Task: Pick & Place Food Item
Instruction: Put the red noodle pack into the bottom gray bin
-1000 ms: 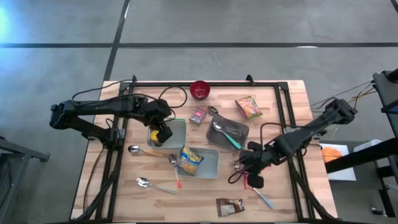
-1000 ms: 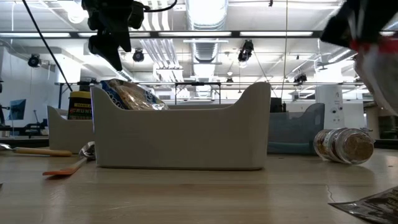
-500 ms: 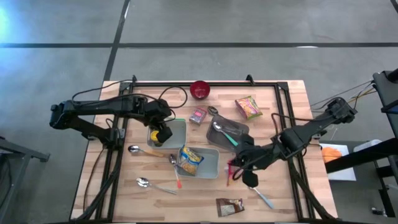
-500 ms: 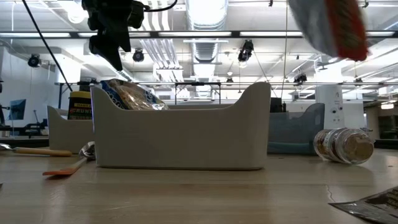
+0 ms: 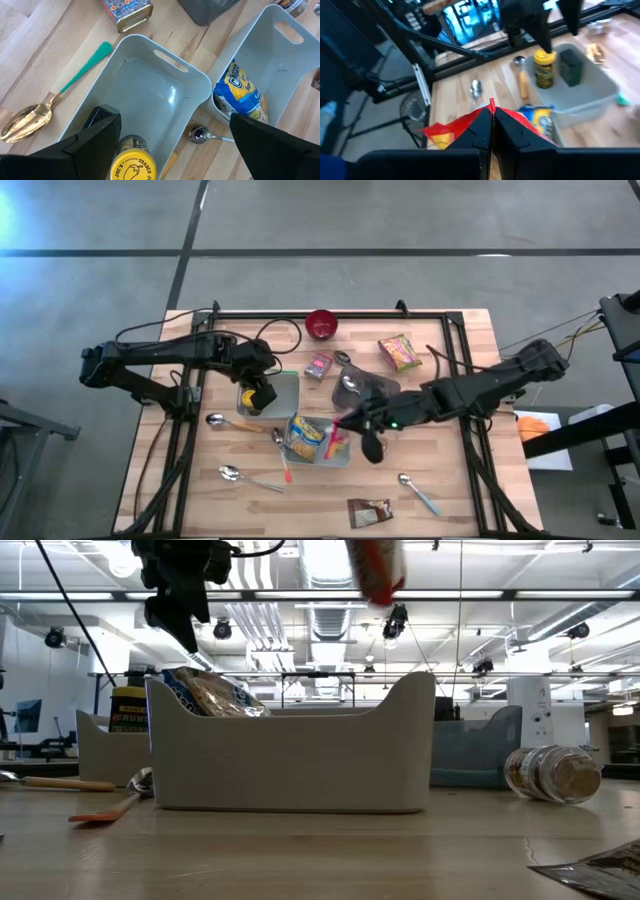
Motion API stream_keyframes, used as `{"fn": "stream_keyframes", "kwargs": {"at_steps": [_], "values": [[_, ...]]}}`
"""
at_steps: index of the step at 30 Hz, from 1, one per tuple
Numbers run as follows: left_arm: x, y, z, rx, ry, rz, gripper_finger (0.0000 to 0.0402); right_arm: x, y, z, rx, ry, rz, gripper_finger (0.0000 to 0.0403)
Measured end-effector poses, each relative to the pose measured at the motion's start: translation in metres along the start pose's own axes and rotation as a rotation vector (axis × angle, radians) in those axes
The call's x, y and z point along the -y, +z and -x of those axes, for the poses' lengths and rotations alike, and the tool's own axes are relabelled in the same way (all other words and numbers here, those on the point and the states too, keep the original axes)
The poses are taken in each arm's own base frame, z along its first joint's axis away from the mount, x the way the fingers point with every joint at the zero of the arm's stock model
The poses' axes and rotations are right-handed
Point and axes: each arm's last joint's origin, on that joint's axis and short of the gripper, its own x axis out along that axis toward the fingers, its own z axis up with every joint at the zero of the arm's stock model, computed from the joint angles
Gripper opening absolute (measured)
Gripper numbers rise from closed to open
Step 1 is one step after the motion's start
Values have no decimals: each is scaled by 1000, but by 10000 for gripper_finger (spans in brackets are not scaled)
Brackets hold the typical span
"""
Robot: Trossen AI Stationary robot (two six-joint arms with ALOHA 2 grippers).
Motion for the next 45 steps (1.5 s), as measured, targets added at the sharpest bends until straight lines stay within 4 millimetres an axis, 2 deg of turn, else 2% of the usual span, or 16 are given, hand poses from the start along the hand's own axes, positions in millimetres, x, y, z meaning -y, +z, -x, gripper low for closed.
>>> {"fn": "stream_keyframes", "kwargs": {"at_steps": [7,19,34,41,45], "values": [[0,0,2,8,-4,-34,378,11,-9,-39,-9,52,-31,8],[-4,-8,26,93,-31,-35,378,37,-25,-81,-114,24,-52,8],[-6,-11,36,137,-38,-30,378,64,-47,-107,-204,-10,-88,8],[-6,-11,36,141,-39,-30,378,76,-59,-112,-159,10,-172,8],[-6,-11,36,142,-40,-30,378,75,-58,-113,-101,88,-227,8]]}}
